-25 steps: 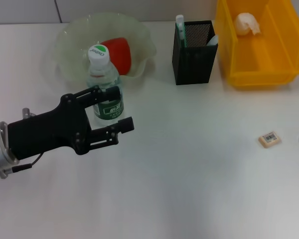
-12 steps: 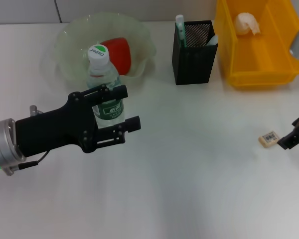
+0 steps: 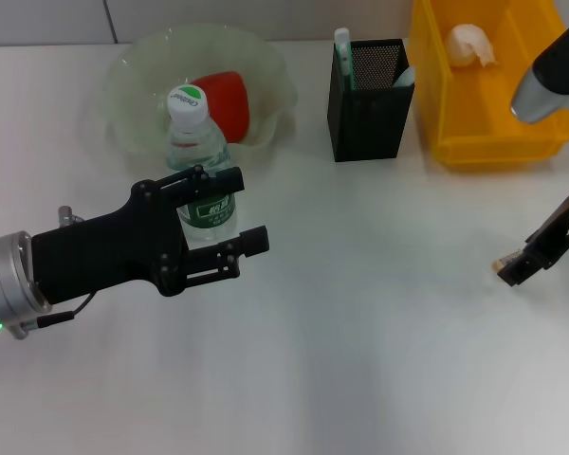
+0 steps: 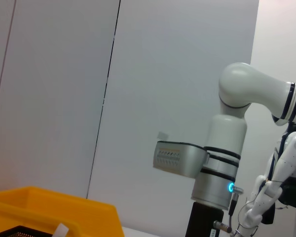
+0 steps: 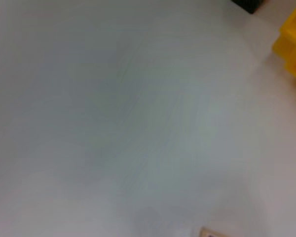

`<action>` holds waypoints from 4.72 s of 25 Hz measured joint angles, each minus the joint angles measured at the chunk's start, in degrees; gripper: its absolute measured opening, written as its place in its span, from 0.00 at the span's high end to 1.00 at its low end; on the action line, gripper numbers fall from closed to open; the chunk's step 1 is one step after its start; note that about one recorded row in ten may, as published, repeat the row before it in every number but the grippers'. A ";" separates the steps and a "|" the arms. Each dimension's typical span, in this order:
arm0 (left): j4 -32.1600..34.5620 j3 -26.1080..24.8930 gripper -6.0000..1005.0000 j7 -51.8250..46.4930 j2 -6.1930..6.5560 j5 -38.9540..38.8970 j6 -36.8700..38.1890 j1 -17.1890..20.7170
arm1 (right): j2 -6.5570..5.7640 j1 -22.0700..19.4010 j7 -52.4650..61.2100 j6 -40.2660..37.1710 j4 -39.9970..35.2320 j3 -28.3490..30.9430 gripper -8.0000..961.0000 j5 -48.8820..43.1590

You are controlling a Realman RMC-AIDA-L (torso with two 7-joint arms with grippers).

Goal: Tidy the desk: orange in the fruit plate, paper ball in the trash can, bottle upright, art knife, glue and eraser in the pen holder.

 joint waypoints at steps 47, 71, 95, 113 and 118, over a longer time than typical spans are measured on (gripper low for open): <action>0.12 0.35 0.23 0.17 -1.15 0.16 0.62 -0.25 | -0.87 22.71 7.06 26.85 18.37 12.37 0.51 7.30; 1.39 -0.08 0.23 -3.74 2.58 2.11 4.35 0.50 | -2.27 -23.68 -47.66 -15.78 14.28 14.74 0.24 64.62; 2.06 0.17 0.23 -6.47 2.65 3.22 5.19 1.48 | -2.38 -19.19 -63.91 -14.10 31.89 15.42 0.24 63.30; 2.21 0.20 0.21 -7.26 2.24 3.23 6.50 1.31 | -1.91 -18.40 -63.83 -12.95 32.14 15.72 0.24 63.21; 2.23 0.20 0.21 -7.05 1.98 3.94 6.34 1.21 | -1.85 -18.22 -63.65 -12.97 32.15 15.75 0.24 63.21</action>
